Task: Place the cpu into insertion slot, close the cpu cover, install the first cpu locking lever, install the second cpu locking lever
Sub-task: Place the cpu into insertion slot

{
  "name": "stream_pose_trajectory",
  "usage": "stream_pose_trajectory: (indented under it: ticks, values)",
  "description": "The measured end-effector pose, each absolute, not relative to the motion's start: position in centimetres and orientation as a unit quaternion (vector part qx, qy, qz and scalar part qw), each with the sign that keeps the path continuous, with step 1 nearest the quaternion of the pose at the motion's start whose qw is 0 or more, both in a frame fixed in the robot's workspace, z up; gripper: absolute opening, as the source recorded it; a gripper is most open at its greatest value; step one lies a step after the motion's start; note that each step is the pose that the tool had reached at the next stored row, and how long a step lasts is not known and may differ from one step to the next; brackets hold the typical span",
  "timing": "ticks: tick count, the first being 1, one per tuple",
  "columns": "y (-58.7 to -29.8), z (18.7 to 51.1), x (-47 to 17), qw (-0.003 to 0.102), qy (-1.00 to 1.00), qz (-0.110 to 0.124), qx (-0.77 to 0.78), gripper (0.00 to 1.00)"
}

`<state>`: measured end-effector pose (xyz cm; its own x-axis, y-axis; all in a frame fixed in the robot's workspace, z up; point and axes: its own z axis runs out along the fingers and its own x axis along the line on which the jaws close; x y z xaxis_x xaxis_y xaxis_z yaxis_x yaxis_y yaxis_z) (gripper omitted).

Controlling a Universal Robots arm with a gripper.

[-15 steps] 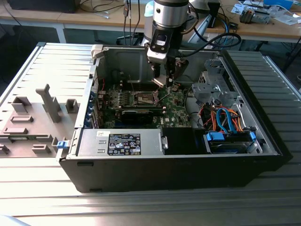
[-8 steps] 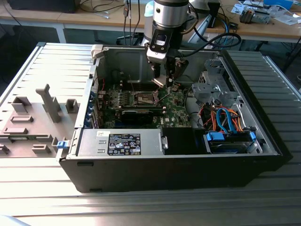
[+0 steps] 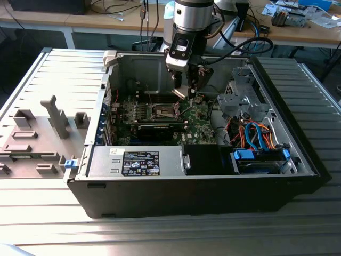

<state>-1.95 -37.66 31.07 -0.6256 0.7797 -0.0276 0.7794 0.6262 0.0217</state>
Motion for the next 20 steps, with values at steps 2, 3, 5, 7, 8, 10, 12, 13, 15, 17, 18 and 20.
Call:
stream_pose_trajectory:
  ticks: [2,3,5,7,8,10,12,13,15,17,18,20]
  values:
    - [-37.66,31.07,-1.95,0.017,0.901,0.004,0.434,0.54]
    - [-37.66,31.07,-1.95,0.017,0.9,0.003,0.435,0.54]
    - [-37.66,31.07,-1.95,0.018,0.899,0.003,0.437,0.54]
    - [-37.66,31.07,-1.95,0.018,0.899,0.002,0.438,0.54]
    - [-37.66,31.07,-1.95,0.018,0.898,0.002,0.439,0.54]
    - [-37.66,31.07,-1.95,0.018,0.898,0.002,0.44,0.54]
    - [-37.66,31.07,-1.95,0.018,0.897,0.001,0.441,0.54]
    - [-37.66,31.07,-1.95,0.018,0.897,0.001,0.441,0.54]
    - [-37.66,31.07,-1.95,0.019,0.897,0.001,0.443,0.54]
    - [-37.66,31.07,-1.95,0.019,0.896,0.0,0.445,0.54]
    - [-37.66,31.06,-1.95,0.019,0.895,0.0,0.445,0.54]
    - [-37.66,31.06,-1.95,0.019,0.895,0.0,0.446,0.54]
